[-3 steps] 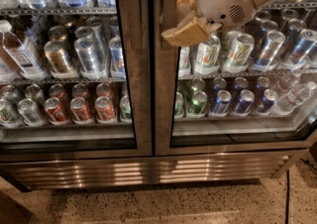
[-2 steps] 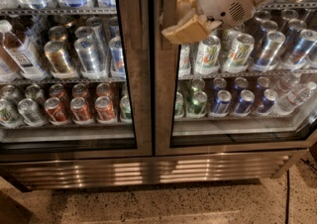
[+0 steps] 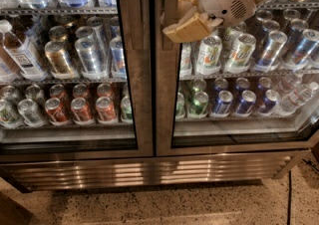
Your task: Open right fridge door
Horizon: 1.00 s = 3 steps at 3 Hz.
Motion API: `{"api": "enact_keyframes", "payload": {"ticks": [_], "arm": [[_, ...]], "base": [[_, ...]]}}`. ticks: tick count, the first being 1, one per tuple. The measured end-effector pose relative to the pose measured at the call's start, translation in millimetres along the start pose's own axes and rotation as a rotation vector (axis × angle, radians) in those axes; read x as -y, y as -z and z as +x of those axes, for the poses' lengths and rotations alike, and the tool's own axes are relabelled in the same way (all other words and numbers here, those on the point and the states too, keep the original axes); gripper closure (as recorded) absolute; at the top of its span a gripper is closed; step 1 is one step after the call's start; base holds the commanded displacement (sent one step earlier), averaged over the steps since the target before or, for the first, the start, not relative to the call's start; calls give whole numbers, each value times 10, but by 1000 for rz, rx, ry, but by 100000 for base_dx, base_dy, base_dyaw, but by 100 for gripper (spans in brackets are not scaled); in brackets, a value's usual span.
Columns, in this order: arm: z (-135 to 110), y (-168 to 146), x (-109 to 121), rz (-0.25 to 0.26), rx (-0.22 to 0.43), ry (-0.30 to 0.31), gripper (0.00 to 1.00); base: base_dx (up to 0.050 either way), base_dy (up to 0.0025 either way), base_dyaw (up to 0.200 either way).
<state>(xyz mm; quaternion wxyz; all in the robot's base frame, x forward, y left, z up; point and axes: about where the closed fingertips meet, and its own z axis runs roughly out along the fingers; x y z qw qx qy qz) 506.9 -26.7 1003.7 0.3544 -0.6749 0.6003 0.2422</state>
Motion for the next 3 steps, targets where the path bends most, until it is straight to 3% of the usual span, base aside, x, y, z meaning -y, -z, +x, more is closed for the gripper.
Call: {"api": "enact_keyframes", "payload": {"ticks": [3], "arm": [[-4, 18, 112, 0, 0, 0, 100]], "base": [[0, 0, 0]]}}
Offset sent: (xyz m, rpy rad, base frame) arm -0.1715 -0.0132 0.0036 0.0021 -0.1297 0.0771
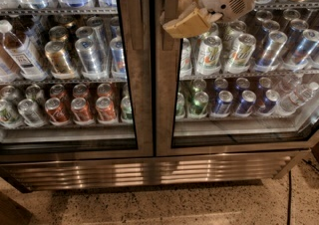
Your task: Open right fridge door
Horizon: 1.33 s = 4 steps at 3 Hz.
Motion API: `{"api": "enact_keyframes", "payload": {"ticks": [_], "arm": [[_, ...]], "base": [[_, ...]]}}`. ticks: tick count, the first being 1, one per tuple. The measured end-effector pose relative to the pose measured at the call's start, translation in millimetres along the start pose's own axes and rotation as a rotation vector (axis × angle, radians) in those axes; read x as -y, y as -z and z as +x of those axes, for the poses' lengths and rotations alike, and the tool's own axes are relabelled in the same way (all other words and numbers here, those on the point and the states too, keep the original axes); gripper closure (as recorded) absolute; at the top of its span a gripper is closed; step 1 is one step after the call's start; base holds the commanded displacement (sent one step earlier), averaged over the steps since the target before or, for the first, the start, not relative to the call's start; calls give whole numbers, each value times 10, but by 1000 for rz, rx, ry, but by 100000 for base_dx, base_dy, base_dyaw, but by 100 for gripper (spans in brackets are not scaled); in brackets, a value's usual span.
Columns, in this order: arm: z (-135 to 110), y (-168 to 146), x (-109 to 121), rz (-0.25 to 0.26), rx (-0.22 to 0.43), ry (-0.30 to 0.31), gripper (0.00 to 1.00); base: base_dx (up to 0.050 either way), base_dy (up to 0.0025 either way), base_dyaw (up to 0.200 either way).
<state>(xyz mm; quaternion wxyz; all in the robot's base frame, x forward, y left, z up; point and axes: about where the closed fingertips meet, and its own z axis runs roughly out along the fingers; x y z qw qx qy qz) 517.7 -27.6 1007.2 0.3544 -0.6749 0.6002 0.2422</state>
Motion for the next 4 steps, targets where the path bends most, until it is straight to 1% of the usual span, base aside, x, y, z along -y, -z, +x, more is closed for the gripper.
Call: {"api": "enact_keyframes", "payload": {"ticks": [1, 2, 3, 4], "arm": [[-4, 12, 67, 0, 0, 0, 100], [-4, 12, 68, 0, 0, 0, 100], [0, -5, 114, 20, -27, -3, 100], [-9, 55, 80, 80, -76, 38, 100]], "base": [[0, 0, 0], [0, 0, 0], [0, 0, 0], [0, 0, 0]]}}
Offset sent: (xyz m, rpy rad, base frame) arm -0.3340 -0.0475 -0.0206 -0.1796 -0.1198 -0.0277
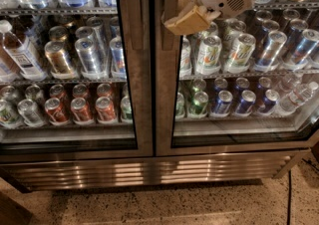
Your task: Open right fridge door
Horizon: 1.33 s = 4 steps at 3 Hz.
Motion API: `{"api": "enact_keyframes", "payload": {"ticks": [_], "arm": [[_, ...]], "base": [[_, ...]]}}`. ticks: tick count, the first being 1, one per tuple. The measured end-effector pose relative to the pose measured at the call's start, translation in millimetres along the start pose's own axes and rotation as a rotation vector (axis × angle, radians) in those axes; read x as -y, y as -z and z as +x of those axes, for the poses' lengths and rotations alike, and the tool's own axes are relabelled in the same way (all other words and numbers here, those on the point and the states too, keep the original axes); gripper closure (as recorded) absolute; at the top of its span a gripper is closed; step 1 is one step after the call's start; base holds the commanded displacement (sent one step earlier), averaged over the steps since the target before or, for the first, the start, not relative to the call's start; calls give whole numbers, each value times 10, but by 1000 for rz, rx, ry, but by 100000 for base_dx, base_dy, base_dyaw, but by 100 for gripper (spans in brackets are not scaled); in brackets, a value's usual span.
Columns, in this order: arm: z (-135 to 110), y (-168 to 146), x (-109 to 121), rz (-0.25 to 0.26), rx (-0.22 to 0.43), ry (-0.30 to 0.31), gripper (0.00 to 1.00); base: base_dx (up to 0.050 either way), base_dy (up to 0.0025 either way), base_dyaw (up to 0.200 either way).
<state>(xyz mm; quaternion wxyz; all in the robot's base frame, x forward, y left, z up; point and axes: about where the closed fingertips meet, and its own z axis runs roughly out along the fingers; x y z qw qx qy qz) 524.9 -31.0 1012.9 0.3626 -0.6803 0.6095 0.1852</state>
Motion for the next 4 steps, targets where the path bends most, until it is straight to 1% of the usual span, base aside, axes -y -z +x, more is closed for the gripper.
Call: {"api": "enact_keyframes", "payload": {"ticks": [1, 2, 3, 4], "arm": [[4, -2, 15, 0, 0, 0, 100], [13, -31, 15, 20, -3, -4, 100], [13, -31, 15, 20, -3, -4, 100], [22, -70, 29, 16, -20, -5, 100]], "base": [[0, 0, 0], [0, 0, 0], [0, 0, 0], [0, 0, 0]]}}
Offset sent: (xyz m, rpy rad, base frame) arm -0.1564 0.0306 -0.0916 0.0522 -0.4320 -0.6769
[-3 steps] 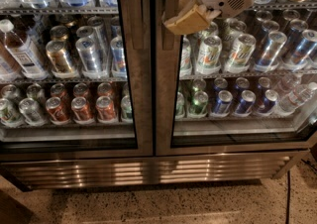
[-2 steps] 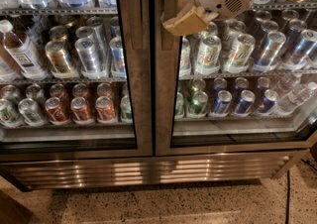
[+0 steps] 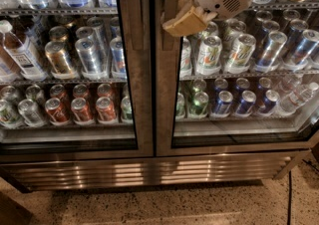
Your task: Open right fridge door
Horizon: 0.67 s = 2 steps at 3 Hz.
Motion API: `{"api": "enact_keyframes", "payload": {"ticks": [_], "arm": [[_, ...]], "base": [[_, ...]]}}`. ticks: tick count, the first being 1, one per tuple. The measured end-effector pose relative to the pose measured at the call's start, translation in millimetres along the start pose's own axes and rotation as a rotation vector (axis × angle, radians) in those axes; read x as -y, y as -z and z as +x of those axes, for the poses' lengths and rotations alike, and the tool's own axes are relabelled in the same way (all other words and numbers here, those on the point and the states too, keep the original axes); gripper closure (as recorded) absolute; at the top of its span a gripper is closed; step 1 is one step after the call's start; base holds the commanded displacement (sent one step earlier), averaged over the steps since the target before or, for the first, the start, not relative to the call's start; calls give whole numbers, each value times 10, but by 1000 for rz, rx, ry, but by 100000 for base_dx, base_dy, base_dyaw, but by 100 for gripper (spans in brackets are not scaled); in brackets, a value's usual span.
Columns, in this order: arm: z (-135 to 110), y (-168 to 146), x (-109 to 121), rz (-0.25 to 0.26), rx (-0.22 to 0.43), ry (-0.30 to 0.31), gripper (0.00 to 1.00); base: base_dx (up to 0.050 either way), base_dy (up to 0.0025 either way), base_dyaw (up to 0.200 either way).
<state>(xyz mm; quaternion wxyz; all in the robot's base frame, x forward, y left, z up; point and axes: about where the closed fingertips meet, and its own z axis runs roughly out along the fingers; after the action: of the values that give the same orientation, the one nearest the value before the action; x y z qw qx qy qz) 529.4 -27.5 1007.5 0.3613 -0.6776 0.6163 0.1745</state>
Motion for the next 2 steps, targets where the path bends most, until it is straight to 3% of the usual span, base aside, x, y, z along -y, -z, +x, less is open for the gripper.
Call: {"api": "enact_keyframes", "payload": {"ticks": [2], "arm": [[5, 41, -25, 1, -5, 6, 100]], "base": [[0, 0, 0]]}}
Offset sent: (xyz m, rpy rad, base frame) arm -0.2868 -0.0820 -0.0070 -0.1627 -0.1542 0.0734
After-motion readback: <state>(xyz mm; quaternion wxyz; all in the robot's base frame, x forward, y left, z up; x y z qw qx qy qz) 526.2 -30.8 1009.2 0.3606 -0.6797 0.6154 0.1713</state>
